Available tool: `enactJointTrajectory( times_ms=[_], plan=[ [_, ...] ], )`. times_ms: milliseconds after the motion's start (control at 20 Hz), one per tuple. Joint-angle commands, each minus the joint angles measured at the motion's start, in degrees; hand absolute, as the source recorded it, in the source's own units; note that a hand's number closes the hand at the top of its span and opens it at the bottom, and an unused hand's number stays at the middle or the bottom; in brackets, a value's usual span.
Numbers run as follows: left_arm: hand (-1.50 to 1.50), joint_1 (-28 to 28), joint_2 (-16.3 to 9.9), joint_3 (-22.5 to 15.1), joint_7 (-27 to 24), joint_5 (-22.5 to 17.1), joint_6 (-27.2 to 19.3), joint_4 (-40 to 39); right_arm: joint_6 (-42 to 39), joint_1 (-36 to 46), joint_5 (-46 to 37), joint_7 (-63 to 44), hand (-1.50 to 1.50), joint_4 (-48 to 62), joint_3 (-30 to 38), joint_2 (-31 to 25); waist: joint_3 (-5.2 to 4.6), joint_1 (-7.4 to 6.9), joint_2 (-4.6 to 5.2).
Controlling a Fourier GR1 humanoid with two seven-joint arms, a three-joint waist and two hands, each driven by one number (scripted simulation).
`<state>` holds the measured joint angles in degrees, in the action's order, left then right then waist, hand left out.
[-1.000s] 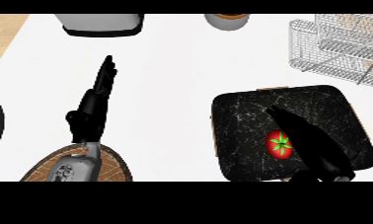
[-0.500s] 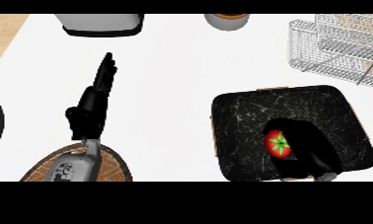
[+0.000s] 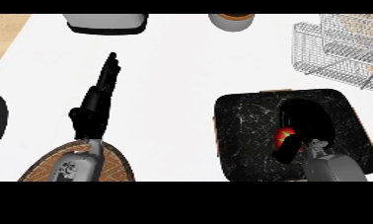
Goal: Pick the tomato from the tray and place it in the tiered basket
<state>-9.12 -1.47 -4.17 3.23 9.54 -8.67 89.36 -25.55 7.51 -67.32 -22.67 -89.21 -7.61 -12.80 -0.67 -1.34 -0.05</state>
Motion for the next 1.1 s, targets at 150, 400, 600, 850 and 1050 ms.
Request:
enactJointTrajectory(
  times_ms=[150,400,600,850,1050],
  plan=[
    [0.00,2.6,0.5,-1.6,0.9,0.2,0.5,2.9,-3.6,16.4,-4.8,-12.8,1.50,15.4,5.7,2.3,0.69,-0.15,0.21],
    [0.00,1.1,1.4,-1.1,-0.7,1.8,-1.7,-0.7,0.5,22.4,-7.4,-14.4,1.50,19.2,8.2,-0.5,0.67,0.66,0.18],
    [0.00,1.0,-1.3,1.6,-1.2,-0.4,0.5,-0.1,-4.8,23.0,-8.8,-21.7,1.50,5.2,6.2,1.5,0.62,1.65,-0.27],
    [0.00,3.0,-1.1,2.3,-1.5,-1.5,0.6,0.2,-11.6,28.9,-8.0,-24.9,1.50,-4.4,9.2,-0.9,0.61,1.64,-0.26],
    [0.00,0.7,-0.9,1.3,0.7,0.5,-0.3,0.9,-21.6,38.1,-3.5,-24.4,1.50,-7.9,16.3,-5.6,0.62,1.61,-0.21]
  ],
)
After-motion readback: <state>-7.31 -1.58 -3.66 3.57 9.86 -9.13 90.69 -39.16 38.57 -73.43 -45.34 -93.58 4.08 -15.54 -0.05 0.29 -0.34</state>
